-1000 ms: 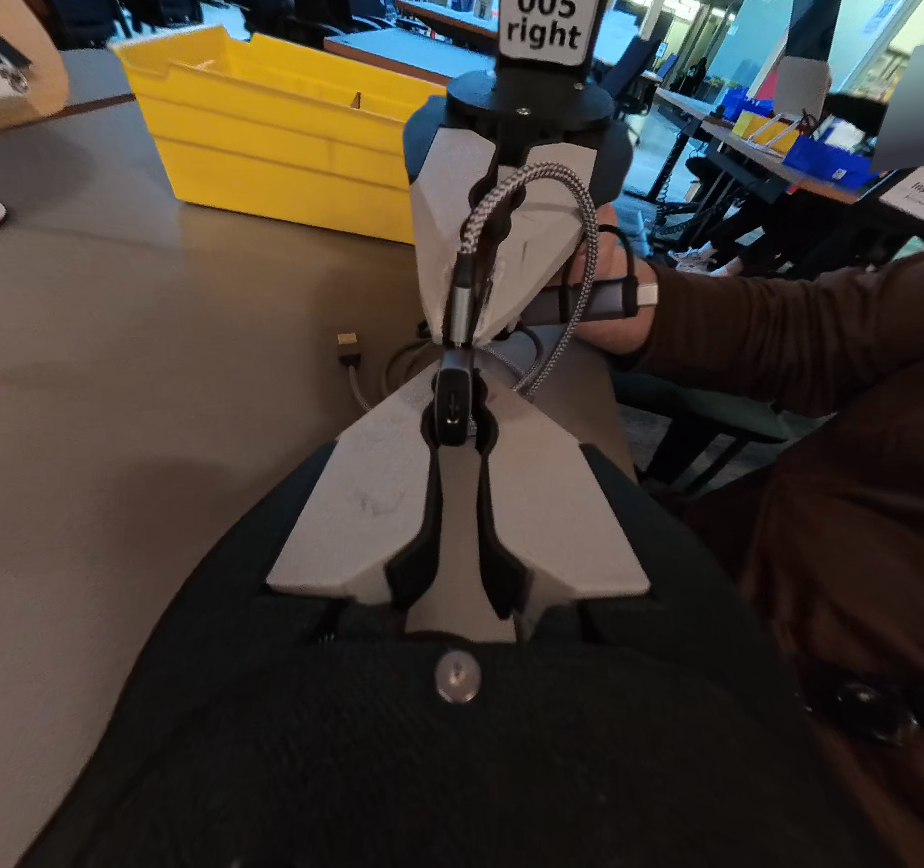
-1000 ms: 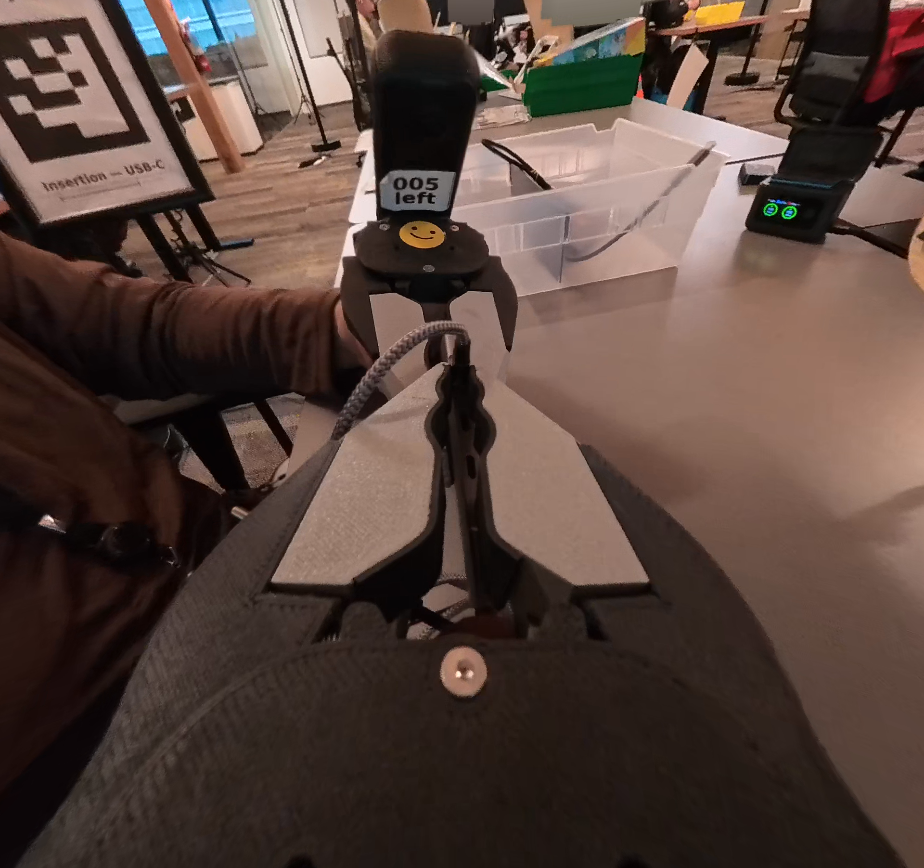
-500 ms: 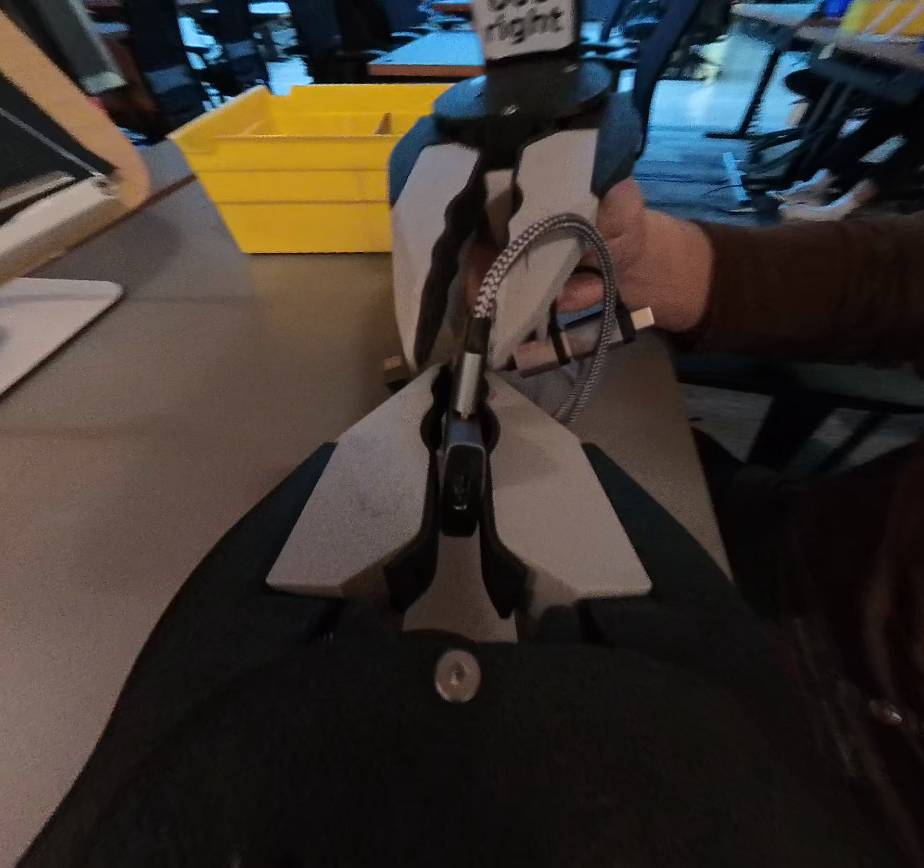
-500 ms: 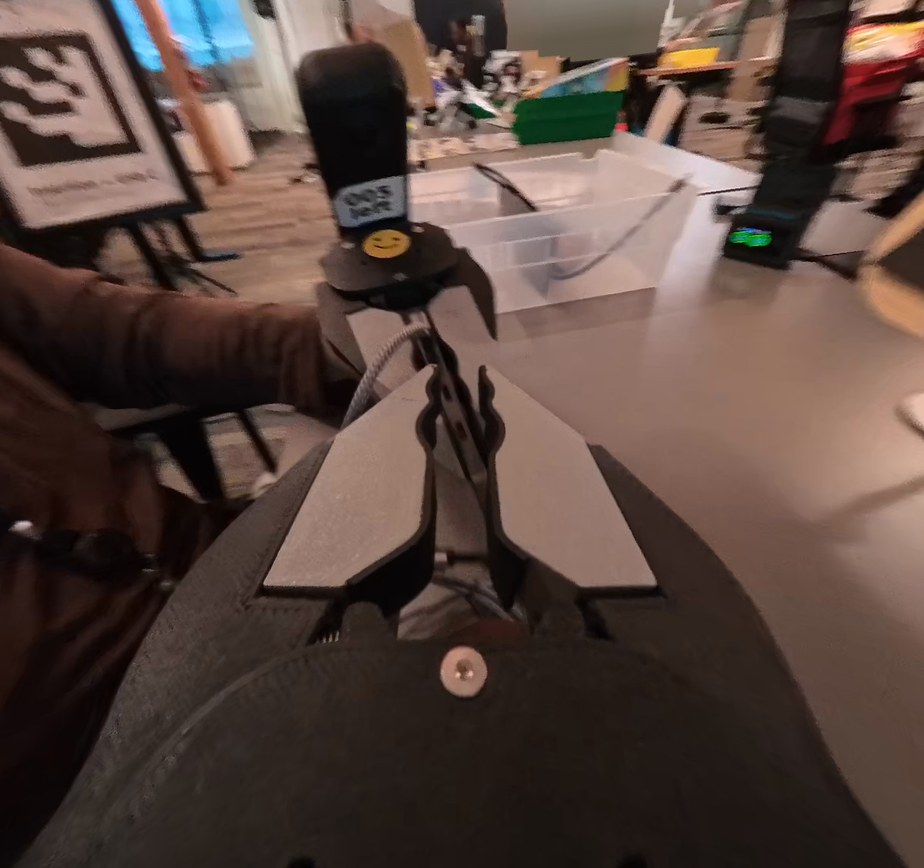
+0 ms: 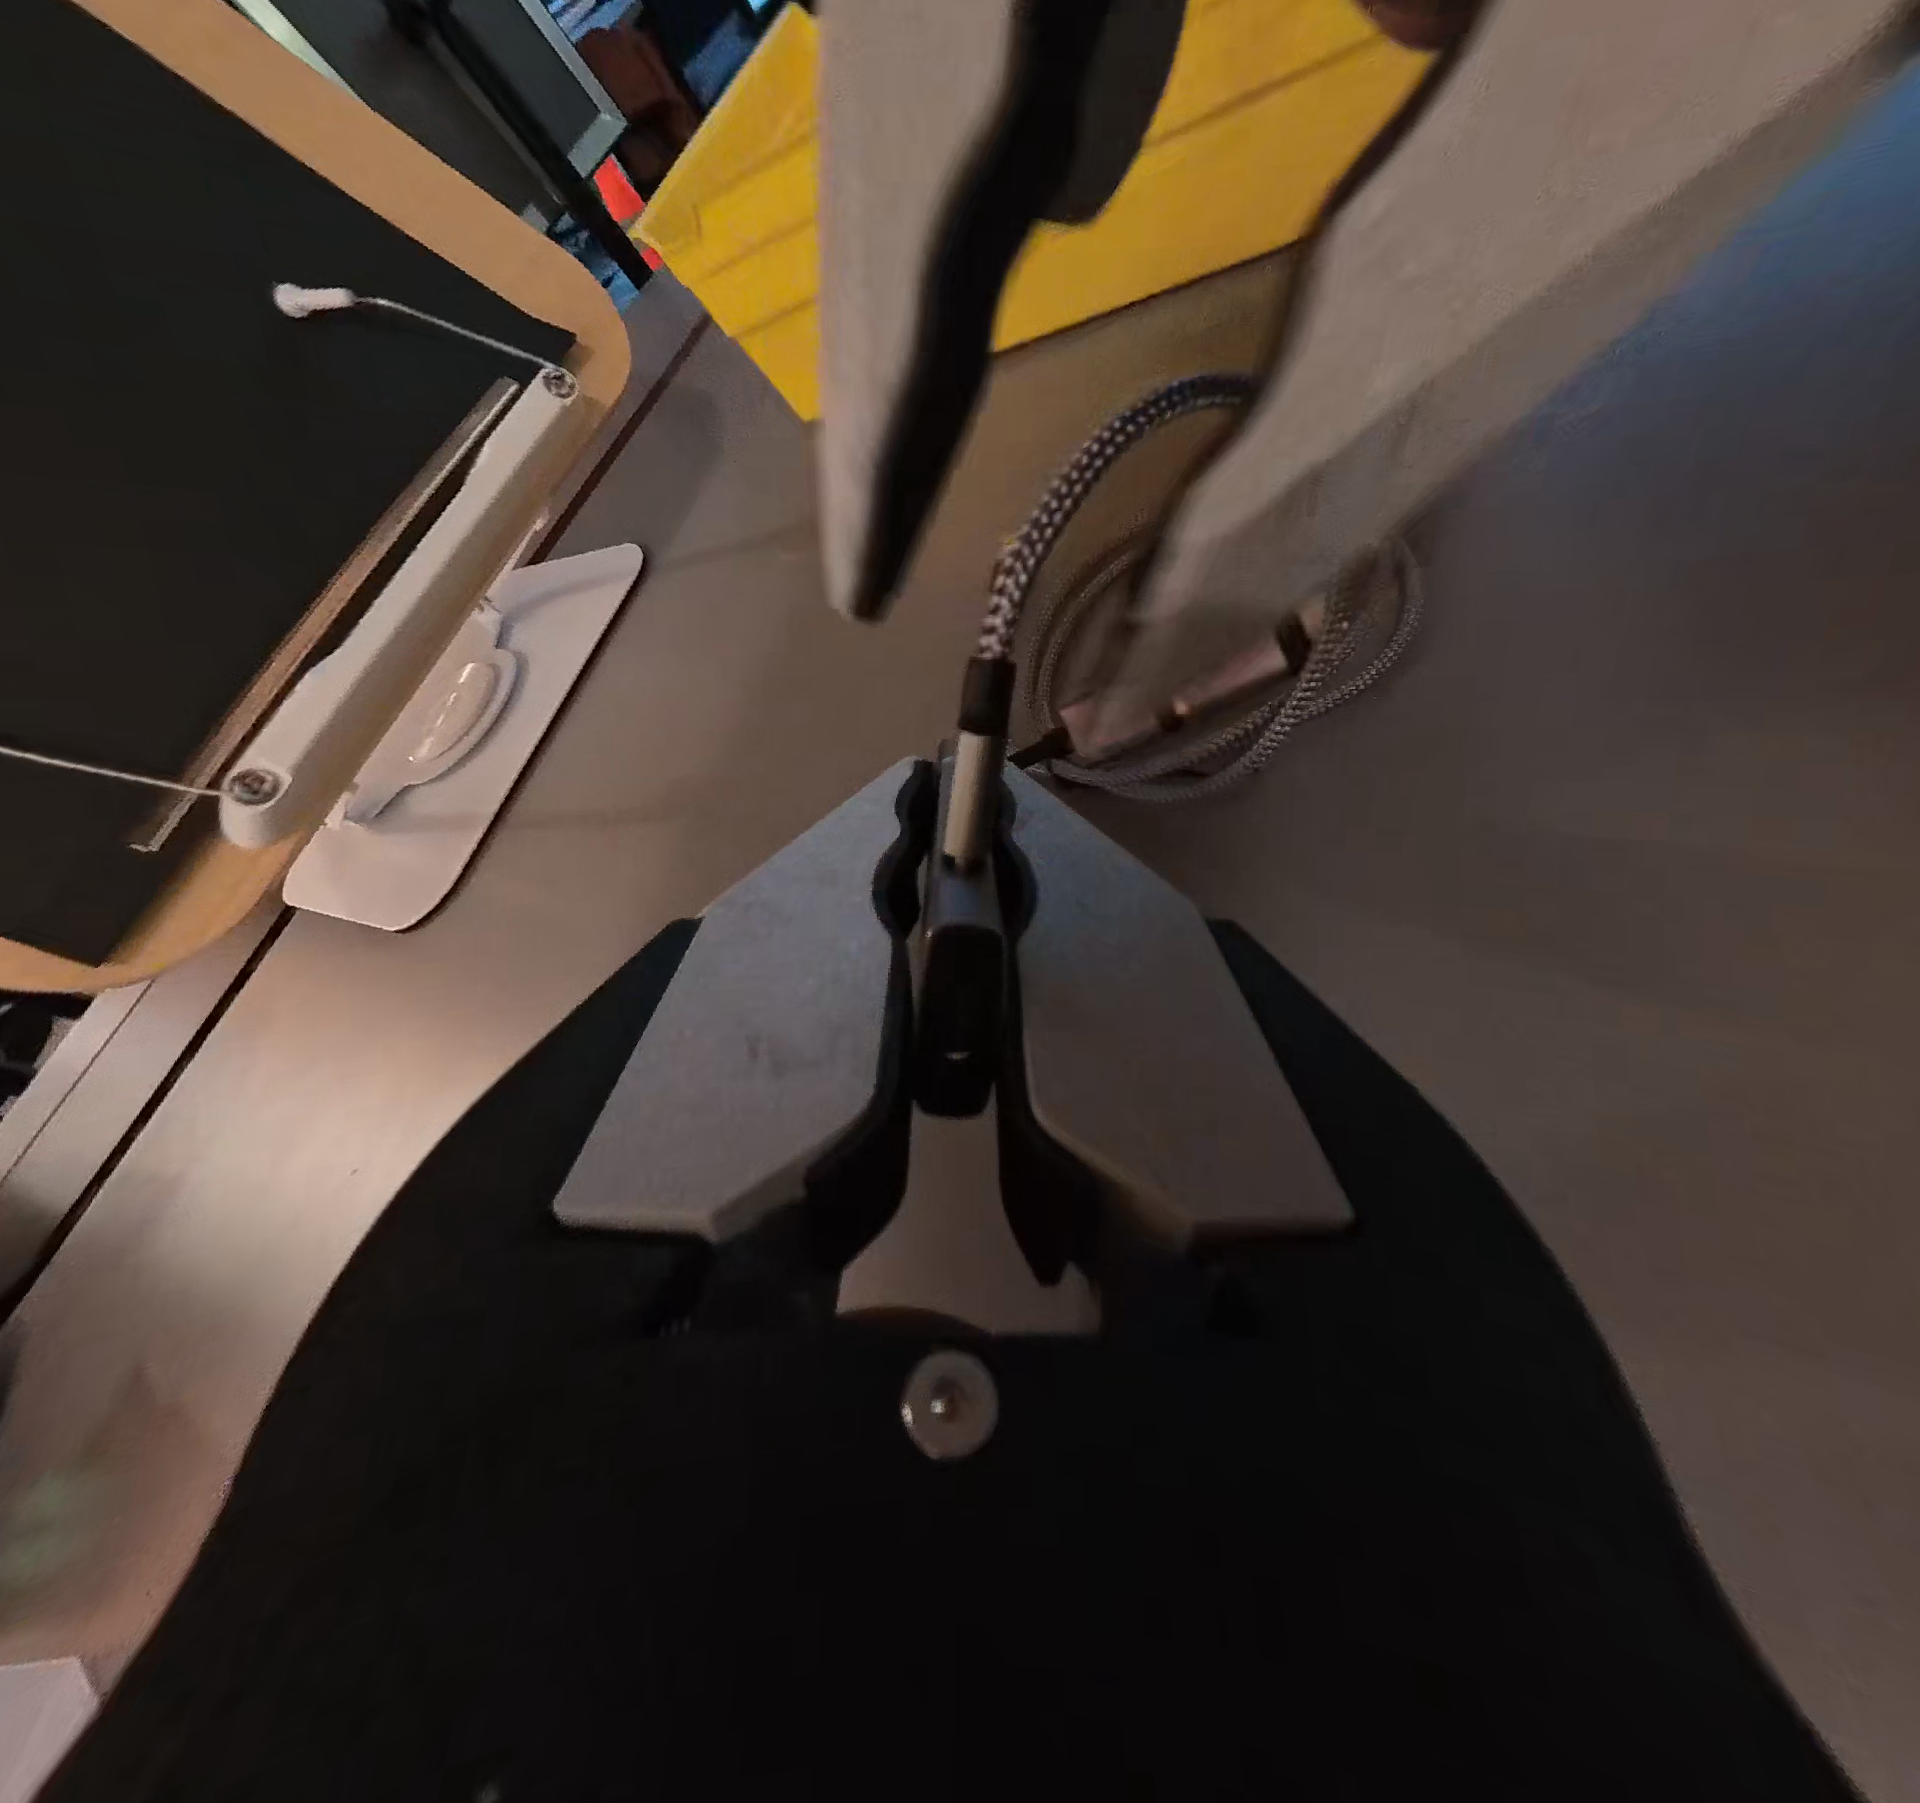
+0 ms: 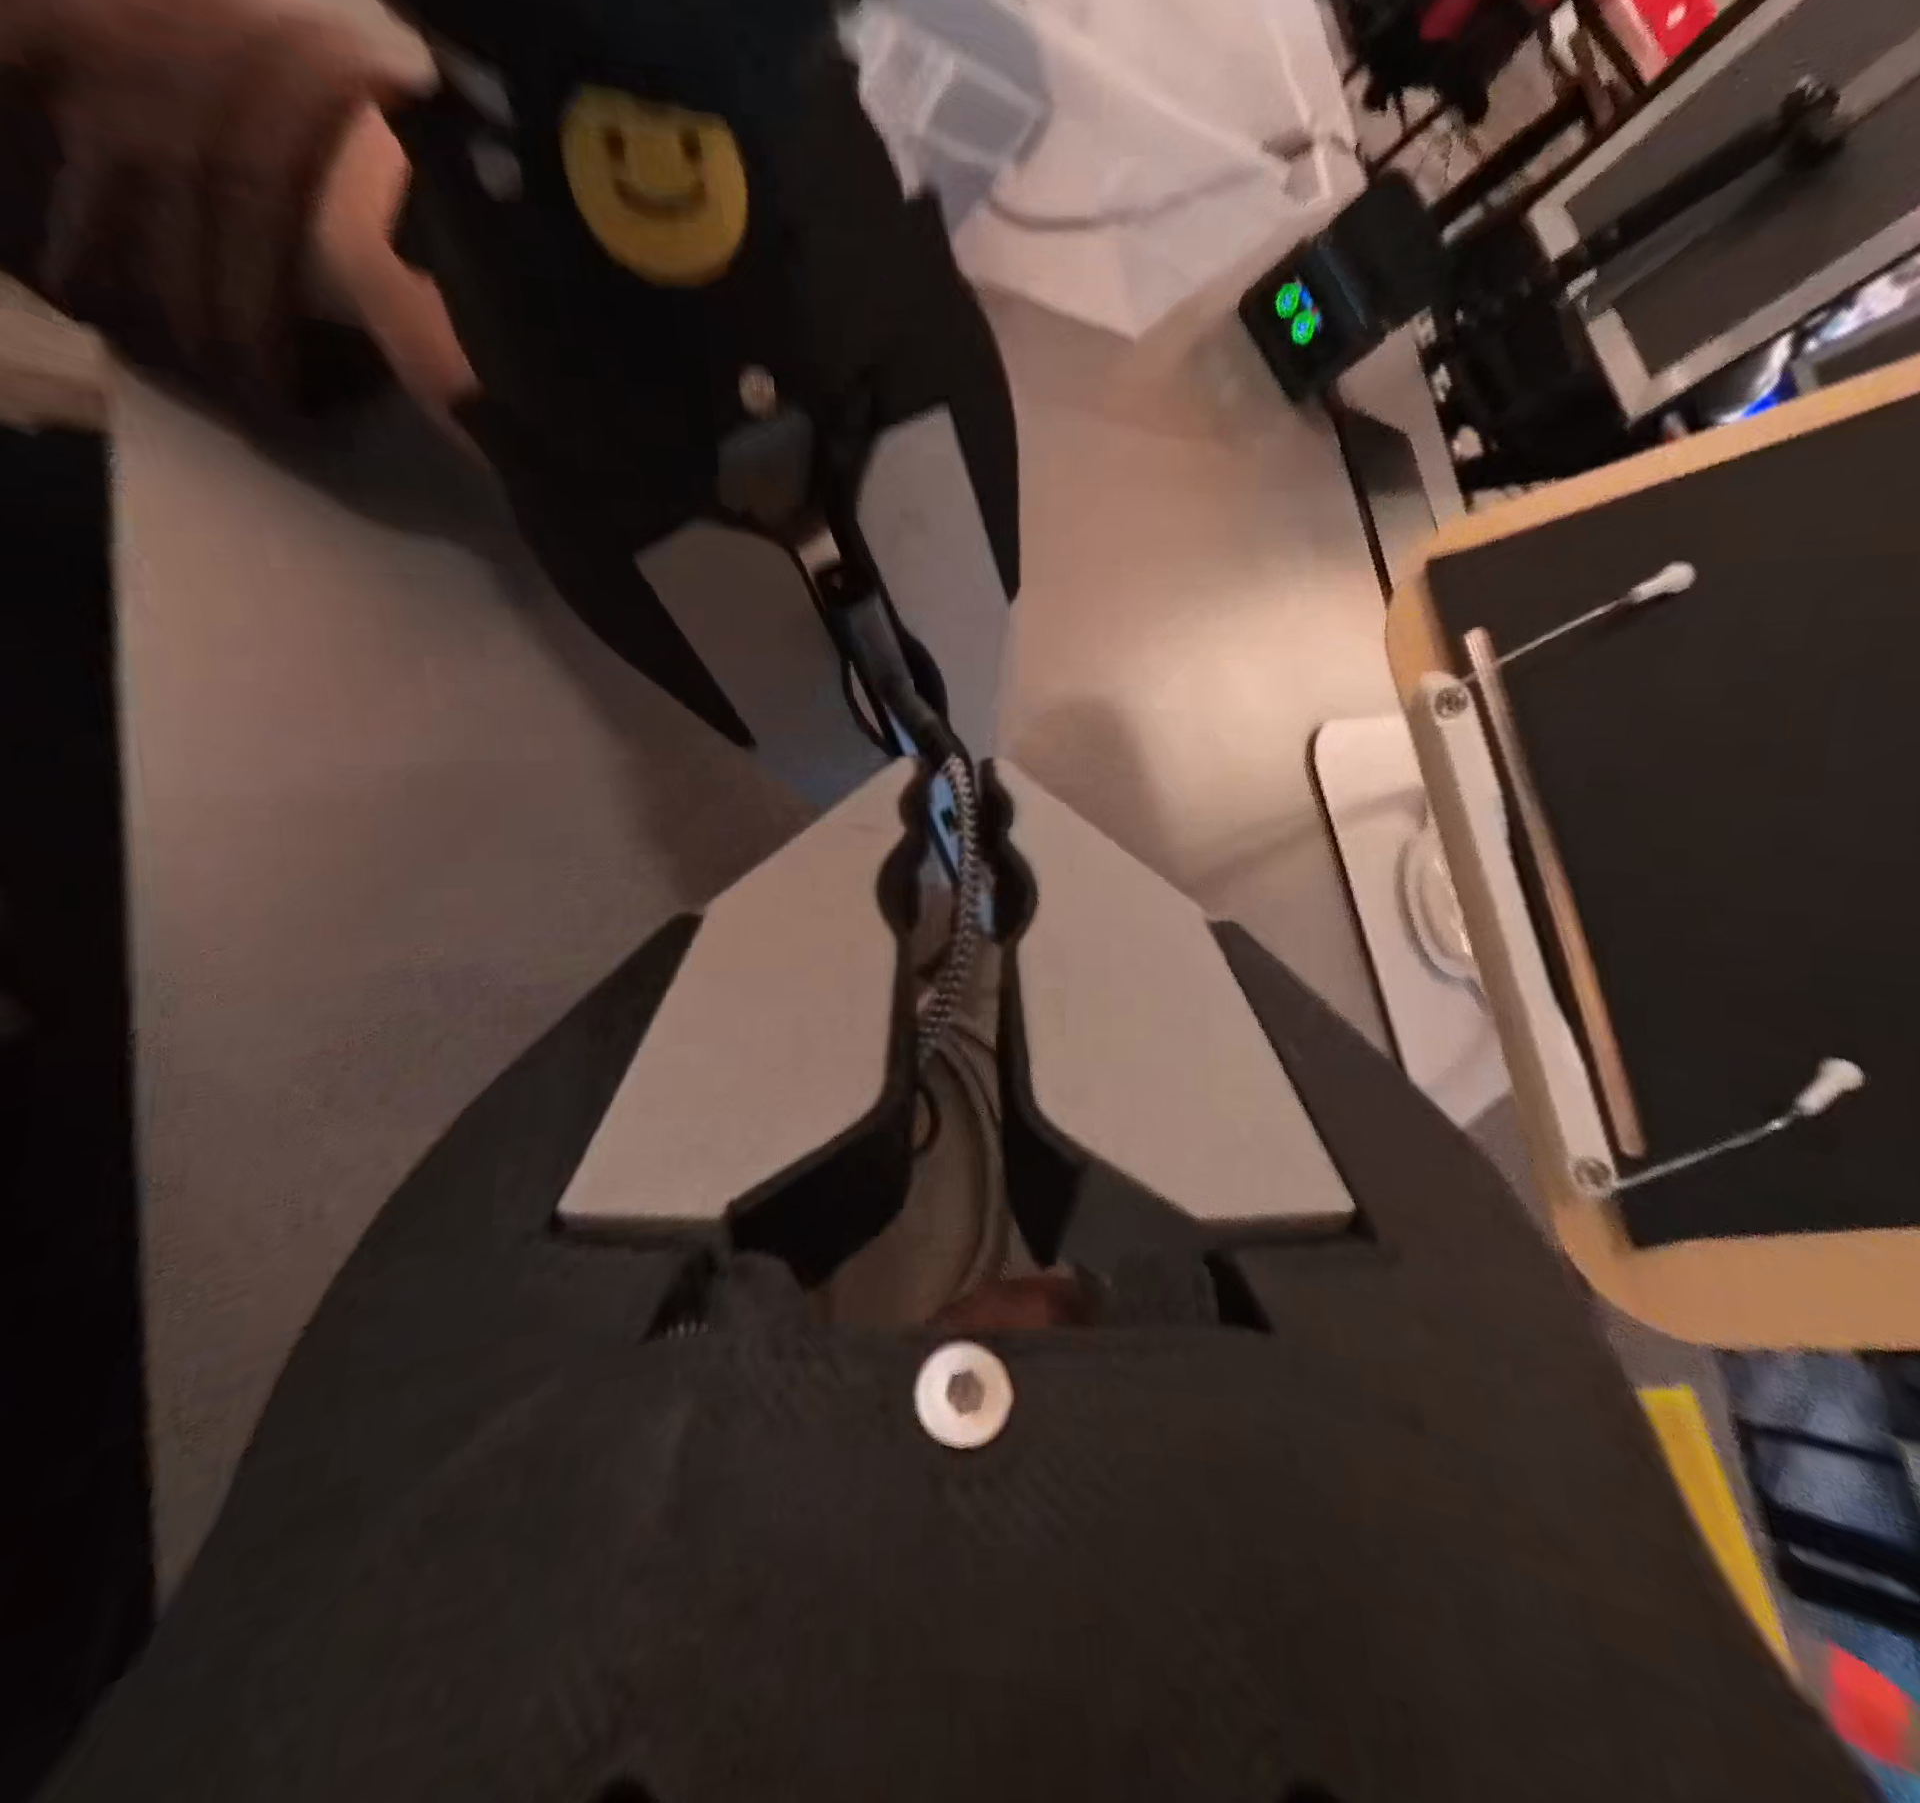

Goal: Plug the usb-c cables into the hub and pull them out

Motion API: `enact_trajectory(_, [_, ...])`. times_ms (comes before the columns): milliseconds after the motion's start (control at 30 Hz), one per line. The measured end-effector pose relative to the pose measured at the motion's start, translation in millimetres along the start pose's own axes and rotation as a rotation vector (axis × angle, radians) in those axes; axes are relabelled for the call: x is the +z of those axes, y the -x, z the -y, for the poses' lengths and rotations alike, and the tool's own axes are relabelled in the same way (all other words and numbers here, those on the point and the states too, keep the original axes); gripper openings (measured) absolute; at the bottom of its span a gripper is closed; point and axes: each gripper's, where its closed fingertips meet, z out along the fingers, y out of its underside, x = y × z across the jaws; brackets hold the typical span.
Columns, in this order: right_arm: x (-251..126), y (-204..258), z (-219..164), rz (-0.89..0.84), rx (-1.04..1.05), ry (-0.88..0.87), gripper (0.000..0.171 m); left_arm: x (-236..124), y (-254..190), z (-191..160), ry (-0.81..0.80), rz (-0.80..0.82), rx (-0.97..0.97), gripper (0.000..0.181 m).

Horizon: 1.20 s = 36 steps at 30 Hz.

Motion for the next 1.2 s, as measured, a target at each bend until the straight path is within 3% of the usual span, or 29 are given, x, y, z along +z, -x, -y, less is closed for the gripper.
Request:
enact_trajectory(167, [-2,-10,-10,-0.048,-0.004,-0.013,0.001,-10,9,8,-0.064,0.035,-0.004,0.007])
enact_trajectory(300, [-5,-22,-38,-0.057,0.078,0.019,0.000,-24,7,31,-0.212,0.005,-0.026,0.006])
enact_trajectory(400, [0,-15,-47,-0.020,0.118,0.023,0.007,-19,2,25,-0.167,-0.013,-0.010,0.006])
enact_trajectory(500, [0,-6,-38,0.038,0.142,-0.056,0.015,-18,-3,25,-0.171,-0.052,-0.015,0.006])
enact_trajectory(733, [-15,3,-7,0.305,0.342,-0.342,0.006,-26,-19,27,-0.215,-0.296,-0.186,0.007])
enact_trajectory(1000, [-11,11,-5,0.359,0.329,-0.332,0.006,-18,-30,14,-0.130,-0.328,-0.146,0.007])
enact_trajectory(1200, [-16,8,-2,0.319,0.276,-0.323,0.006,-22,-26,22,-0.180,-0.300,-0.145,0.007])
